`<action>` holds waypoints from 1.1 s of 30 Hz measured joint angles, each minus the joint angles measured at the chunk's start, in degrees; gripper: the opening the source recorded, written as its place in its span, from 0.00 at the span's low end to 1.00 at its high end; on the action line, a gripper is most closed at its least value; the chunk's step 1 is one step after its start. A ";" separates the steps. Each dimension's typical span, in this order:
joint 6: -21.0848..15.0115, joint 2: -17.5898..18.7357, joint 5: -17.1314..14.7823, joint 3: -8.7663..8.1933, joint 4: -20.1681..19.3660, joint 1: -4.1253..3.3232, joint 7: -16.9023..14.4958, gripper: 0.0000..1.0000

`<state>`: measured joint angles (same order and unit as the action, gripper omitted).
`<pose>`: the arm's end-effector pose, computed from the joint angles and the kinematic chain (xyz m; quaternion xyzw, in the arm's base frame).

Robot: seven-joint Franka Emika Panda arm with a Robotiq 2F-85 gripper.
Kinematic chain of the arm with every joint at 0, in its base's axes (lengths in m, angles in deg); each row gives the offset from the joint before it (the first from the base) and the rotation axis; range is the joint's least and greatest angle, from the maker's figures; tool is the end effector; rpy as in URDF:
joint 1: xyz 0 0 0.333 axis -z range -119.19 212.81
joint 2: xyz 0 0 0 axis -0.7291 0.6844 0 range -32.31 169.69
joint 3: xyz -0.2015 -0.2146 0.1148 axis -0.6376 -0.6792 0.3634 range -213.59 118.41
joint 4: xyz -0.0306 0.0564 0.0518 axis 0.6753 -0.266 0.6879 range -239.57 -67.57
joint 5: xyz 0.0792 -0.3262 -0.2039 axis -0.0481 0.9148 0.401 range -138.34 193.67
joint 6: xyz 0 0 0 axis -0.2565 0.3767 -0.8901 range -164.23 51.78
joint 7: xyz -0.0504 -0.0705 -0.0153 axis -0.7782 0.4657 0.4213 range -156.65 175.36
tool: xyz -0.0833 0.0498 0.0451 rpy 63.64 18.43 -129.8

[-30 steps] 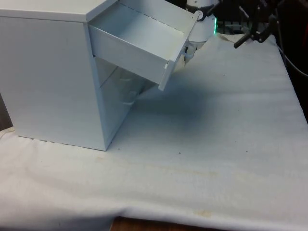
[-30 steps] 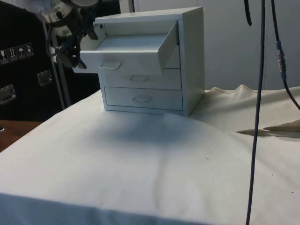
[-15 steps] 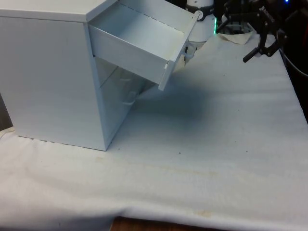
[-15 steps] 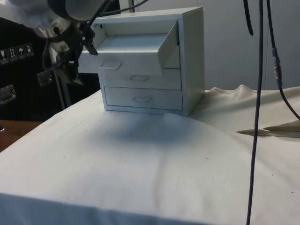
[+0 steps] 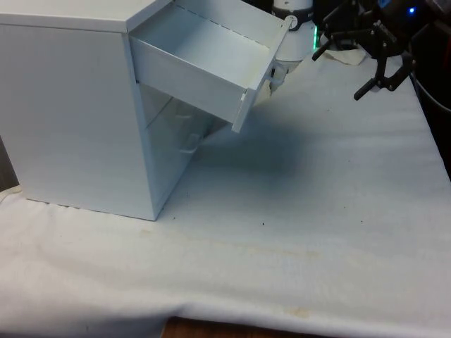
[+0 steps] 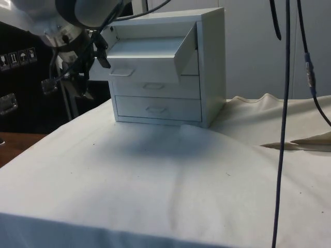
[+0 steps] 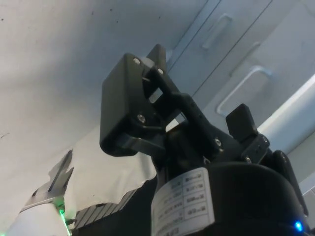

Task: Open the drawer, then close it.

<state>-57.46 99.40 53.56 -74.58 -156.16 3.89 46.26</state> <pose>0.6339 0.1885 0.3408 0.9397 -0.0650 0.0482 0.3323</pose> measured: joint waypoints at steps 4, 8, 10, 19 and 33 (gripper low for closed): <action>0.00 0.06 0.00 0.00 -0.11 0.00 0.00 1.00; 0.00 0.06 0.00 0.00 -0.11 0.00 0.00 1.00; 0.00 0.06 0.00 0.00 -0.17 0.00 0.00 1.00; 0.11 0.06 0.06 0.00 -0.17 0.00 0.00 0.49; 0.23 0.06 0.11 0.00 -0.17 -0.06 0.00 0.00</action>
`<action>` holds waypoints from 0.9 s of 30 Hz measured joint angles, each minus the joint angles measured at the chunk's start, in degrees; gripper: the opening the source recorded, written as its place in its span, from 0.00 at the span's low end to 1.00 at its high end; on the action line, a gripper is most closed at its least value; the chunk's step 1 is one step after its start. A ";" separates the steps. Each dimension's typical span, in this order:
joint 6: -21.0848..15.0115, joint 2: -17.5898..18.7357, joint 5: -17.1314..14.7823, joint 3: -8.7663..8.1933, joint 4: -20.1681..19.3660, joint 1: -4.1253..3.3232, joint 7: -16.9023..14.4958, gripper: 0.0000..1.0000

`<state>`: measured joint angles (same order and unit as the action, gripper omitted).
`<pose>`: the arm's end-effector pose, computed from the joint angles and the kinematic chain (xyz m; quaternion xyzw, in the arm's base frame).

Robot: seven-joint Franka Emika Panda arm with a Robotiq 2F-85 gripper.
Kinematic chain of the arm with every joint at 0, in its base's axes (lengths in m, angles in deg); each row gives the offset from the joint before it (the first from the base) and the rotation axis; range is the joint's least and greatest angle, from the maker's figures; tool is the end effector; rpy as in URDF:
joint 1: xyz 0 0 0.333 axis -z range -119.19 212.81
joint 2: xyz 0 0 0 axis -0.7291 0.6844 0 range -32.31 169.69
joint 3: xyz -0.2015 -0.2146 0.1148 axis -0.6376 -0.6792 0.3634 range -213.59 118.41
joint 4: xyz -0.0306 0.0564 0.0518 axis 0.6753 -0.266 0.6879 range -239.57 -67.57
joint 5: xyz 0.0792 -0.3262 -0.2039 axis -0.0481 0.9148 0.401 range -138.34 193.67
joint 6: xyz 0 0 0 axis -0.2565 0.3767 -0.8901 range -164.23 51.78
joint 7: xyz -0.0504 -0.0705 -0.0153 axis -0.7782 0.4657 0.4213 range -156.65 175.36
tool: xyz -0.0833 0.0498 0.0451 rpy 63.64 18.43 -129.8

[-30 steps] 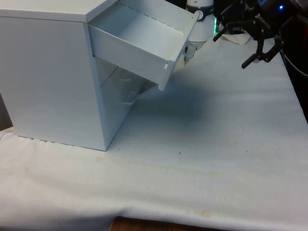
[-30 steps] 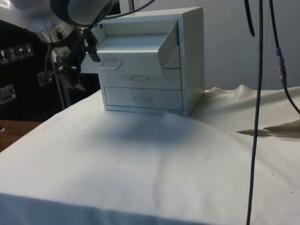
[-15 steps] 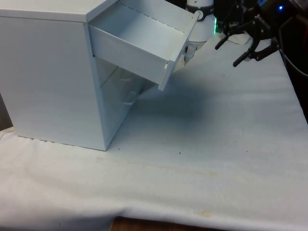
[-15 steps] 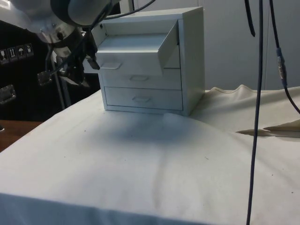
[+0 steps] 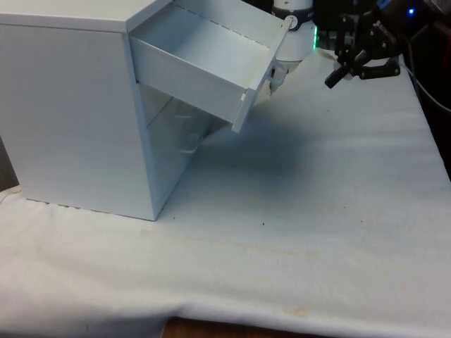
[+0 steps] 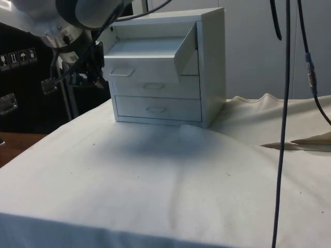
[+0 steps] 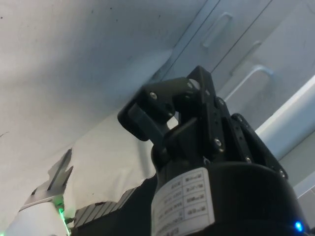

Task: Open the drawer, then close it.

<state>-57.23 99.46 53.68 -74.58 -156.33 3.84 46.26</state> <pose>0.6329 0.1880 0.3389 0.9389 -0.0645 0.0454 0.3350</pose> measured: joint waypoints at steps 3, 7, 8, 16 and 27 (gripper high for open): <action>0.00 0.00 0.06 0.00 -0.06 0.00 0.00 0.00; 0.00 0.00 0.11 -0.40 -0.46 0.11 -0.23 0.00; -0.06 0.00 0.11 -0.80 -0.69 0.17 -0.57 0.00; -0.06 -1.09 1.09 -1.78 -2.58 0.17 -0.97 0.00; -0.11 -2.92 2.46 -2.92 -4.58 0.17 -1.95 0.00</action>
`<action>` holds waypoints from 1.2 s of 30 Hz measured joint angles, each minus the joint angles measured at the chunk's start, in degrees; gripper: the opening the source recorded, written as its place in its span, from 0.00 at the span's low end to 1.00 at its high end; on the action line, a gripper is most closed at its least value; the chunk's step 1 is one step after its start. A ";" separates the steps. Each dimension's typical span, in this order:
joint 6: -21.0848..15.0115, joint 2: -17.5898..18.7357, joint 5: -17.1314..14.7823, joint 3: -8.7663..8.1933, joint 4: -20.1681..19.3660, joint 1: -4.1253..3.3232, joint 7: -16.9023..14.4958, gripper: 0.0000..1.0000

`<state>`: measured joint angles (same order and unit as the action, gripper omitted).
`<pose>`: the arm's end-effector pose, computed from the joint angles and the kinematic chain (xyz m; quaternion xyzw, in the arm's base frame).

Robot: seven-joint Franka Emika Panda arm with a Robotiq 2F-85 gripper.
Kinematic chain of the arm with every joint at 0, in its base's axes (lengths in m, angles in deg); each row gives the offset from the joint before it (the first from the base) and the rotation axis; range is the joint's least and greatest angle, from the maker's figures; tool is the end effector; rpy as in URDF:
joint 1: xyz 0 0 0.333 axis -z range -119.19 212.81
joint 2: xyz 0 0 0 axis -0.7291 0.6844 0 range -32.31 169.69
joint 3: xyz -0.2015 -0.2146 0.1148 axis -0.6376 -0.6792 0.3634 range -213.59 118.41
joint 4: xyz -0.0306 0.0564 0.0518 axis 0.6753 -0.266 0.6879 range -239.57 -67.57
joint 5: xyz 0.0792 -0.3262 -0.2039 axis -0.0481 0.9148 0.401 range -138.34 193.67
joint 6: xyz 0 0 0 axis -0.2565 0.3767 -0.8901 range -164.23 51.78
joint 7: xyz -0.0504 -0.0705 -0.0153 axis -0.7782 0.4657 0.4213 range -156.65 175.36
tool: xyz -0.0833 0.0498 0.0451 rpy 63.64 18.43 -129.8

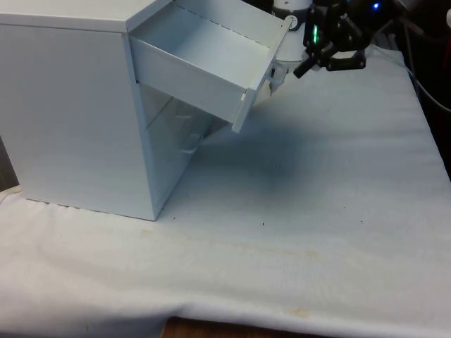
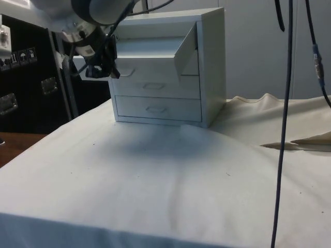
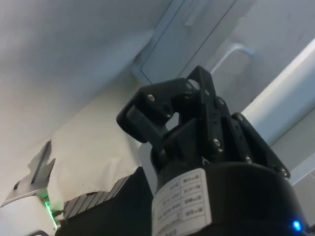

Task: Open the drawer, then close it.

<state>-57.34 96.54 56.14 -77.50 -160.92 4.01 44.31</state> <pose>0.6256 0.1423 0.3437 0.9314 -0.0658 0.0276 0.3569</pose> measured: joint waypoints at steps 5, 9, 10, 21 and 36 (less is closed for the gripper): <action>0.00 -0.57 0.69 -0.86 -0.29 0.06 -1.20 0.00; 0.00 -0.74 1.03 -1.43 -0.40 0.06 -1.95 0.00; 0.00 -0.74 1.03 -1.43 -0.40 0.06 -1.95 0.00; -0.06 -1.15 1.72 -2.92 -0.69 0.06 -4.24 0.00; -0.06 -3.32 4.41 -3.21 -2.29 -0.06 -5.79 0.00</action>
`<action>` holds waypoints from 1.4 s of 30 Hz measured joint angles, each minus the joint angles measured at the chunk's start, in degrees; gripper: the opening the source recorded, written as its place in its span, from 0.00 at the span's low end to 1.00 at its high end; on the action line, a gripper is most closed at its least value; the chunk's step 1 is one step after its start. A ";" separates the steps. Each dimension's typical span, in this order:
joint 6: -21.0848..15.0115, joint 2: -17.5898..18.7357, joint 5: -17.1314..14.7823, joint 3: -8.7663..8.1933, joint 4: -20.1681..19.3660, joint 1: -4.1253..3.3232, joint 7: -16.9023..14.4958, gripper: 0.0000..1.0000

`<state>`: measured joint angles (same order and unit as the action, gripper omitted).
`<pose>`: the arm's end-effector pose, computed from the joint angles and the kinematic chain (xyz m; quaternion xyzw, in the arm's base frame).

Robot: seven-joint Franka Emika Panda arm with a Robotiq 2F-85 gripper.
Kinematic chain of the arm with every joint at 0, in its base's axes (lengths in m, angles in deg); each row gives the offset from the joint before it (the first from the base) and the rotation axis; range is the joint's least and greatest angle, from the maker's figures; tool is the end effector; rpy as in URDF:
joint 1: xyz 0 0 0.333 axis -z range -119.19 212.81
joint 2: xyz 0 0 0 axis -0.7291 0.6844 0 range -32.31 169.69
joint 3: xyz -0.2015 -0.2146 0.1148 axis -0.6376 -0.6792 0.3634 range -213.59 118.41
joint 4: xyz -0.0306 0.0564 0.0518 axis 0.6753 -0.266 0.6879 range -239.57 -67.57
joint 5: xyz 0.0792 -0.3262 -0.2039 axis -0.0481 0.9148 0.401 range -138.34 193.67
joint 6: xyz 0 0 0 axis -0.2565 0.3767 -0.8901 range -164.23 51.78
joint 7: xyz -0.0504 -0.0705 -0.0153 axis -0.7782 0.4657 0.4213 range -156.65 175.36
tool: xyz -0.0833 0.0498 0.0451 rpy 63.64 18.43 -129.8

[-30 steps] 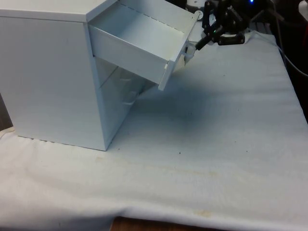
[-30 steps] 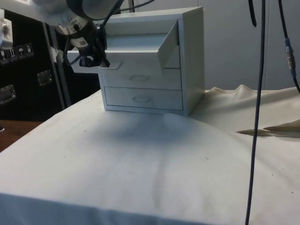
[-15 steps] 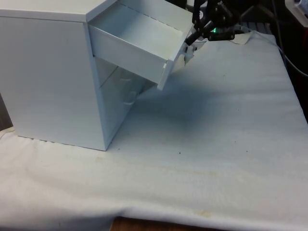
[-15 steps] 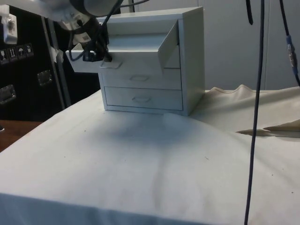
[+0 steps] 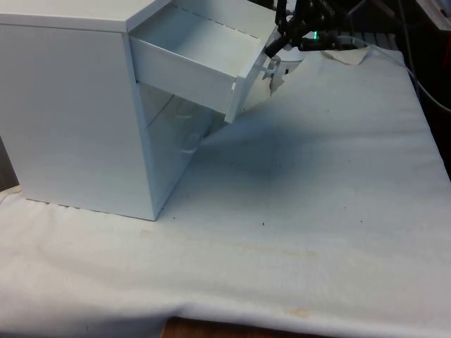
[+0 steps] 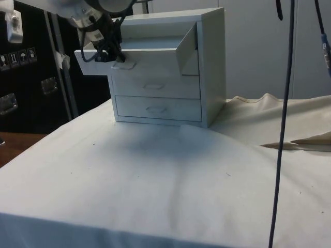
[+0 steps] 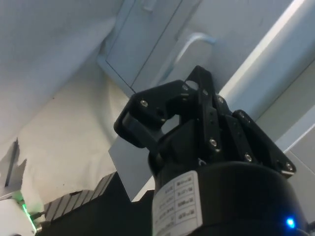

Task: Open the drawer, then close it.

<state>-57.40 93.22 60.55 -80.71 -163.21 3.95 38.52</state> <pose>0.6242 0.1012 0.3700 0.9231 -0.0325 0.0203 0.3825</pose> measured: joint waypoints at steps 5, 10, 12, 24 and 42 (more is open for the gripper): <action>-1.15 -1.03 0.74 0.06 -1.38 -0.06 -0.52 0.00; -1.66 -1.66 1.20 0.11 -2.23 -0.06 -0.86 0.00; -2.06 -2.01 1.32 0.11 -2.64 -0.06 -1.03 0.00; -2.12 -3.44 2.35 0.11 -3.95 -0.06 -1.55 0.00; -1.89 -5.16 4.35 -2.01 -4.24 0.06 -4.98 0.00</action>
<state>-59.29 88.06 64.91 -82.71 -167.45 4.01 33.54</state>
